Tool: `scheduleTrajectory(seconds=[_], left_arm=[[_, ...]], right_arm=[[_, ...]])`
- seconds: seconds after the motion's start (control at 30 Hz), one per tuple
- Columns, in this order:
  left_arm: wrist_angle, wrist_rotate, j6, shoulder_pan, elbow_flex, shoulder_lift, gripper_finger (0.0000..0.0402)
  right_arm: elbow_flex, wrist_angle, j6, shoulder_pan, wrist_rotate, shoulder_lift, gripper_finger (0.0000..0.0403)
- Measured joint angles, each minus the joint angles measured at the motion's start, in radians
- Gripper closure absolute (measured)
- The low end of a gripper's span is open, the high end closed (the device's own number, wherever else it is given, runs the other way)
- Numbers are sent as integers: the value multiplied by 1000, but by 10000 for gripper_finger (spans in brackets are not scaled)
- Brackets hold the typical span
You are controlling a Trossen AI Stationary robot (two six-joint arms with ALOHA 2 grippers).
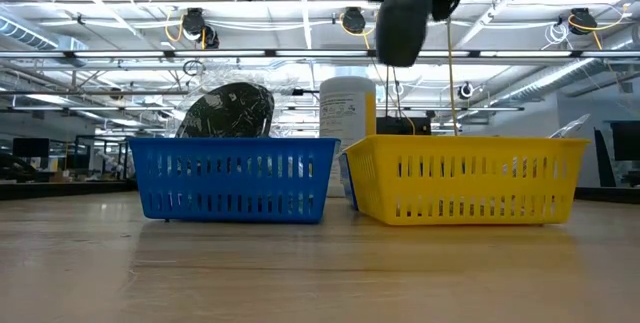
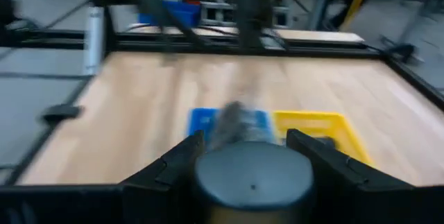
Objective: Pick & Place Travel size toiletries
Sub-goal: Put the gray deodorant into the top blue bin
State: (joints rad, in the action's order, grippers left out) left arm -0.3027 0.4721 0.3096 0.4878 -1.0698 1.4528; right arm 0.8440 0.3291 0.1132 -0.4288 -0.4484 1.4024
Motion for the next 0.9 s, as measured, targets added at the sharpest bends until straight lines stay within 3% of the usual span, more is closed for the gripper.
scheduleTrajectory(seconds=[0.43,0.9], left_arm=[[-2,0,-4,0,0,0,123],[1,0,-19,-2,0,0,123]], right_arm=[[-1,-14,30,223,7,100,224],[-10,-16,24,251,6,101,224]])
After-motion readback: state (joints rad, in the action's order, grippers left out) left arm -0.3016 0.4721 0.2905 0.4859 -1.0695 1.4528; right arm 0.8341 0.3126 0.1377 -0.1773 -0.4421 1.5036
